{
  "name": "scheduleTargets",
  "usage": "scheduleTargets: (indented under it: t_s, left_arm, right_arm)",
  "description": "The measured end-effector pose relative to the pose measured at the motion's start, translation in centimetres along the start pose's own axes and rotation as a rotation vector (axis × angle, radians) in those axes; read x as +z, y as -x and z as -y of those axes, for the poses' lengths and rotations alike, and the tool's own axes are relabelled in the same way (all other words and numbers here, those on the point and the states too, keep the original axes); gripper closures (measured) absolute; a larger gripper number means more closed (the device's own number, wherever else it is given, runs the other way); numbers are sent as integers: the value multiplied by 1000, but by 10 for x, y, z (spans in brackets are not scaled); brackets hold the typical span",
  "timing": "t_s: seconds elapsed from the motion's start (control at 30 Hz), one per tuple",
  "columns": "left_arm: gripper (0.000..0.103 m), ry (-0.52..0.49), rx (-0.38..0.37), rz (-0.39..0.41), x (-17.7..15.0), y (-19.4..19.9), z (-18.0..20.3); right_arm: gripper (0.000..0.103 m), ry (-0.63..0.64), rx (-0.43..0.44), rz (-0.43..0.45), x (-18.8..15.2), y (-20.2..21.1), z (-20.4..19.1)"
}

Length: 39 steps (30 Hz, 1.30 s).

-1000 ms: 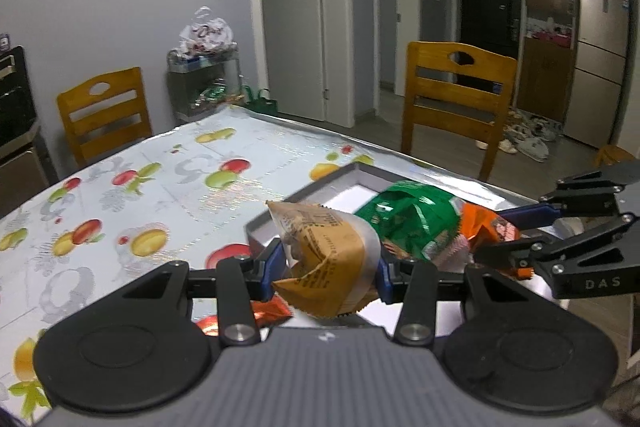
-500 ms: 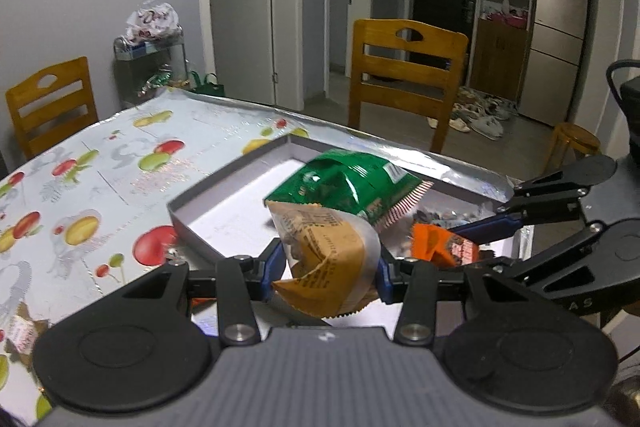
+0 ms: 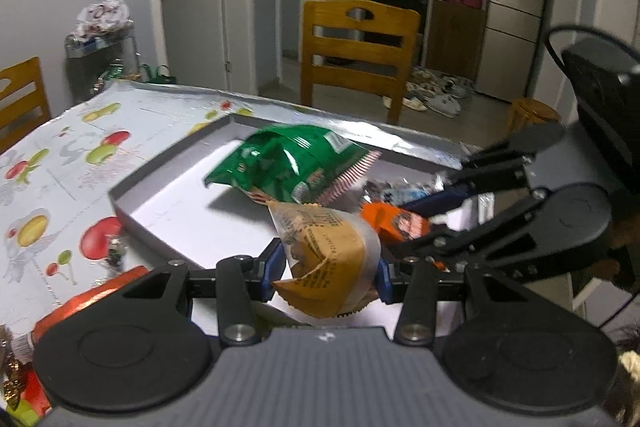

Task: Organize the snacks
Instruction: 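Lower the pastry bag into the box and open the left gripper while the right lowers the orange packet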

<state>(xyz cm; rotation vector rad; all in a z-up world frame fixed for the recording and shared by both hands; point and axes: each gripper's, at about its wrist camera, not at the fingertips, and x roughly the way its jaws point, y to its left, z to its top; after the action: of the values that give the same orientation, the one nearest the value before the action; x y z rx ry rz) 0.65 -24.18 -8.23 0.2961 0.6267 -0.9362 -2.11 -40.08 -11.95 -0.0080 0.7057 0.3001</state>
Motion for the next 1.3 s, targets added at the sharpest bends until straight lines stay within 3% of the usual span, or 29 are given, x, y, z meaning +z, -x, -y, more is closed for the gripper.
scheduleTargets:
  t_s: [0.43, 0.73, 1.13, 1.3]
  left_arm:
    - [60, -42, -4, -53, -7, -15, 3]
    - [60, -130, -118, -113, -11, -22, 19]
    - [59, -131, -103, -139, -11, -33, 25]
    - [51, -151, -90, -135, -10, -30, 27]
  right_arm:
    - [65, -2, -38, 2, -1, 0, 5]
    - [65, -41, -32, 2, 0, -3, 8]
    - [64, -35, -35, -8, 0, -4, 5]
    - [64, -42, -32, -6, 0, -4, 6]
